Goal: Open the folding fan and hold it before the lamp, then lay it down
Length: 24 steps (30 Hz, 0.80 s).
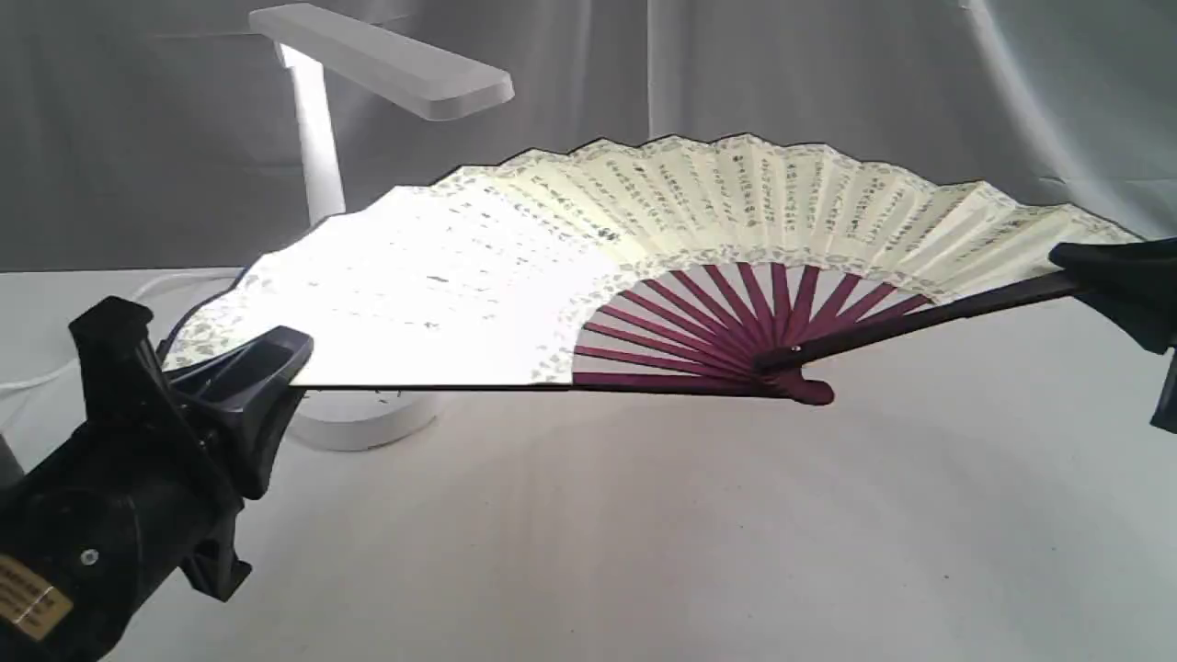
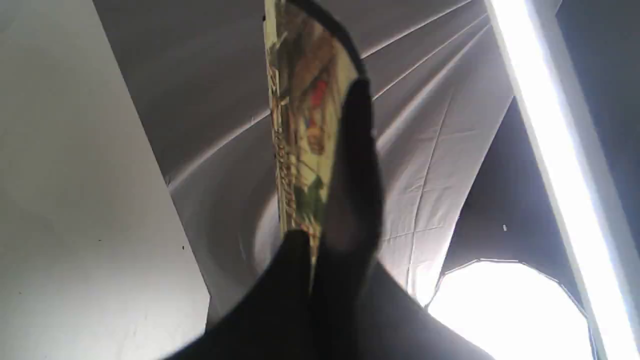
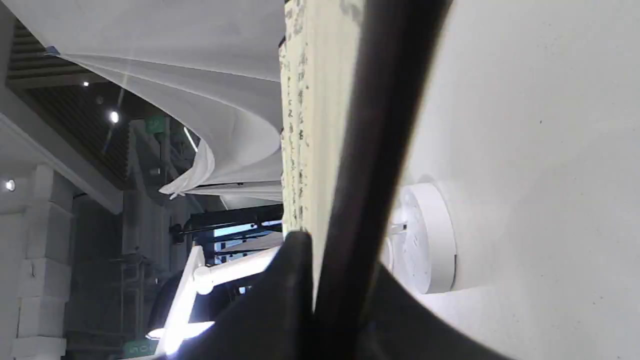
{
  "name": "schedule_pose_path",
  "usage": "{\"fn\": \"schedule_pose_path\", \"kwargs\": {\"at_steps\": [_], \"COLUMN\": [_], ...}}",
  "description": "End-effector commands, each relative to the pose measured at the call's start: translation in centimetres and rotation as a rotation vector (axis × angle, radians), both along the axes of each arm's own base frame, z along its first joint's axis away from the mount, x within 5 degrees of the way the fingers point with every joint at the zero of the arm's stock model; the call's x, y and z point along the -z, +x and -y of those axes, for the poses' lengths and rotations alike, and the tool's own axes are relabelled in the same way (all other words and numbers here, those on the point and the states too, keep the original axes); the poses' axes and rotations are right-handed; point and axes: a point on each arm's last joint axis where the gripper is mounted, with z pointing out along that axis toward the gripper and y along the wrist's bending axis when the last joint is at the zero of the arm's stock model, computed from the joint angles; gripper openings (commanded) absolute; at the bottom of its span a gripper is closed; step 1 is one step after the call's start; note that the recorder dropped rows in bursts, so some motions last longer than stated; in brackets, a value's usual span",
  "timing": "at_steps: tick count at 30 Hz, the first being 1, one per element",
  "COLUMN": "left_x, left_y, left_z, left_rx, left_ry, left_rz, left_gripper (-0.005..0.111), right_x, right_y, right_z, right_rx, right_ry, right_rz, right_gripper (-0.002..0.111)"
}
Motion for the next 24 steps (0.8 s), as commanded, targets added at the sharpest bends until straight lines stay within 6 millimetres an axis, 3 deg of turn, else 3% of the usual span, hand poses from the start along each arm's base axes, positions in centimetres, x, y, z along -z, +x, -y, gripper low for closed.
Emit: {"fn": "schedule_pose_path", "kwargs": {"at_steps": [1,9,24], "left_x": [-1.2,-2.4,-2.6], "left_y": [-0.4,-1.5,-3.4], "left_z": [-3.3,-4.1,-5.7], "left_rx": [-0.270,-0.278,-0.331], "left_ry": [-0.163,-0.204,-0.223], "left_rz": [0.048,0.094,0.111], "left_gripper": [0.000,0.000,0.000], "right_x": [-0.8,-1.6,-3.2], "right_y": [0.6,1.3,1.0], "right_z": [0.7,-2.7,-2.9], "right_rx": [0.104,0.011,0.011], "right_ry": [-0.056,-0.063,-0.072], "right_rz": [0.045,0.068,0.099], "right_gripper": [0.000,0.000,0.000]}}
